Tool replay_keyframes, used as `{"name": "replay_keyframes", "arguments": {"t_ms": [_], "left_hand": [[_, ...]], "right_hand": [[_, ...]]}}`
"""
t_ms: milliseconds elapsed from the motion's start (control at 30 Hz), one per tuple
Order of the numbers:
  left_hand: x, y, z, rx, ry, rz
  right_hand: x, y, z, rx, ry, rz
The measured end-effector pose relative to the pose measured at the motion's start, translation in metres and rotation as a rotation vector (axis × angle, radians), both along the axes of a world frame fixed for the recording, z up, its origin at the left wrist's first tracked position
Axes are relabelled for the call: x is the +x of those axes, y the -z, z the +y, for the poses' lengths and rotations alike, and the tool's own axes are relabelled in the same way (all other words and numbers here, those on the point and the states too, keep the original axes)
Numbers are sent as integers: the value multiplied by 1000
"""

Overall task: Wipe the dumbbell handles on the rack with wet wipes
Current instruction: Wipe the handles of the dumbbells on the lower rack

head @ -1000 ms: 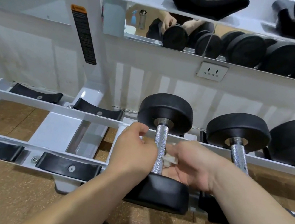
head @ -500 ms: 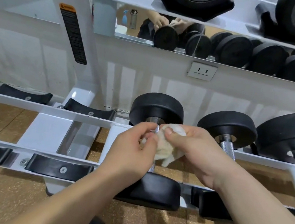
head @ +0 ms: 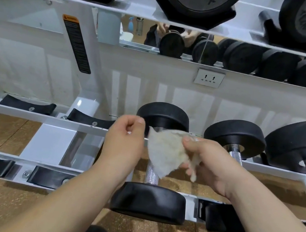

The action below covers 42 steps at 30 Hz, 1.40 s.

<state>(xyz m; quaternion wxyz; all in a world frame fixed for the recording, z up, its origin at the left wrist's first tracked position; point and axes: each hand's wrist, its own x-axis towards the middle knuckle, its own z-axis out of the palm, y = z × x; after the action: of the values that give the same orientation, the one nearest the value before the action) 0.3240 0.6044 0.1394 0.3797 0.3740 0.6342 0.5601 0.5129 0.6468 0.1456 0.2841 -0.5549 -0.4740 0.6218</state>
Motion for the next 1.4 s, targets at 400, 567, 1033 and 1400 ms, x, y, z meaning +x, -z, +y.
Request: {"name": "replay_keyframes", "arguments": {"t_ms": [400,567,1033,1400], "left_hand": [[12,20,-10,-109,32,204],[11,13,-15,-342,250,392],[1,17,-44,-322,401,319],[4,25,-46,-298,265,254]], "right_hand": [[-16,31,11,59,269,-290],[-57,45,13,-247,252,139],[-38,33,-3,-284,-7,-128],[-31,33,-11,-154,-235,-385]]}}
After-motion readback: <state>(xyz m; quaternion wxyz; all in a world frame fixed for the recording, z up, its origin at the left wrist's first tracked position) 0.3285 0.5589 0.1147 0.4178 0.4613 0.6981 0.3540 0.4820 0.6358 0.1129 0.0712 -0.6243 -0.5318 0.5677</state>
